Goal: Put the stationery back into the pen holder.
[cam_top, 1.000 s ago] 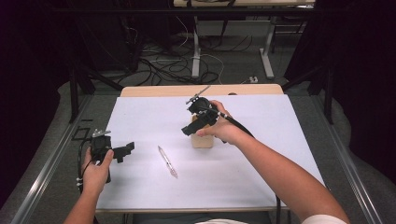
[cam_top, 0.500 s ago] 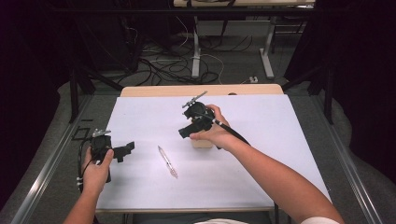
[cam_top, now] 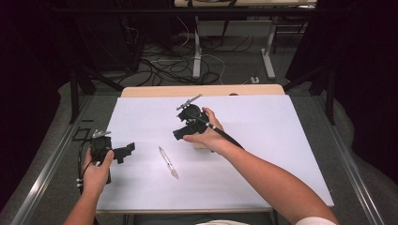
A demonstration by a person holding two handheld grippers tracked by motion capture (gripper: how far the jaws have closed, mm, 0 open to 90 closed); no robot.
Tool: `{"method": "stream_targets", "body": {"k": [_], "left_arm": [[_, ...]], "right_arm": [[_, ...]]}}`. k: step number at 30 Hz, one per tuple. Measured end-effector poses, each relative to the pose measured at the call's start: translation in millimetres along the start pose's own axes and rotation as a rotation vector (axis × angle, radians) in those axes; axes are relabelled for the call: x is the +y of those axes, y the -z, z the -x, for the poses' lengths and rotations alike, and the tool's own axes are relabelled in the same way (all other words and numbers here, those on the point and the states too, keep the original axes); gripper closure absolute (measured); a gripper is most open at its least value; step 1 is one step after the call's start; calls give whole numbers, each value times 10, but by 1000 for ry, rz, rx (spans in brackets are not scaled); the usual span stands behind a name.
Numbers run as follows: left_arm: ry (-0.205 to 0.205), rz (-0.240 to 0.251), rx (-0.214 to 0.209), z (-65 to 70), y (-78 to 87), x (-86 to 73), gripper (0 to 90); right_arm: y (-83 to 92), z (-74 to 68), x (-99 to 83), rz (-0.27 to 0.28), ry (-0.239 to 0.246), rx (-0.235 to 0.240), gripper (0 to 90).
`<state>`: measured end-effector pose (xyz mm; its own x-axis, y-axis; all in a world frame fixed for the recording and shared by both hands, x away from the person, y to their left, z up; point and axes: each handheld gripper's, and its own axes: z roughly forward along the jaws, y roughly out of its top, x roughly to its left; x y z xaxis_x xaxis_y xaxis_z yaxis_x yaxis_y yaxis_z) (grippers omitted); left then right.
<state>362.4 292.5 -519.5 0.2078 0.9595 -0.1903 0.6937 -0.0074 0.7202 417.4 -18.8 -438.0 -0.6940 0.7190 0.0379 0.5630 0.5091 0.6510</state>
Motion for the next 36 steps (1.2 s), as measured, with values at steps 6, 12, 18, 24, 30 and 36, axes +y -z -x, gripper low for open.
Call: {"method": "stream_targets", "body": {"k": [6,12,18,24,30,36], "left_arm": [[12,-9,-1,-33,-2,-12,5],[19,2,4,-55,11,-8,5],[27,2,10,-75,29,-8,5],[19,6,11,-76,31,-9,5],[24,11,9,-59,32,-9,5],[15,1,10,-55,24,-8,5]], "right_arm": [[-88,-68,10,-4,-12,37,217],[-195,-109,13,-6,-22,53,263],[-279,-173,30,-29,-55,71,254],[-367,-220,40,-52,-68,73,281],[-482,-264,16,-132,-96,57,392],[-512,-304,14,-171,-112,32,470]]}}
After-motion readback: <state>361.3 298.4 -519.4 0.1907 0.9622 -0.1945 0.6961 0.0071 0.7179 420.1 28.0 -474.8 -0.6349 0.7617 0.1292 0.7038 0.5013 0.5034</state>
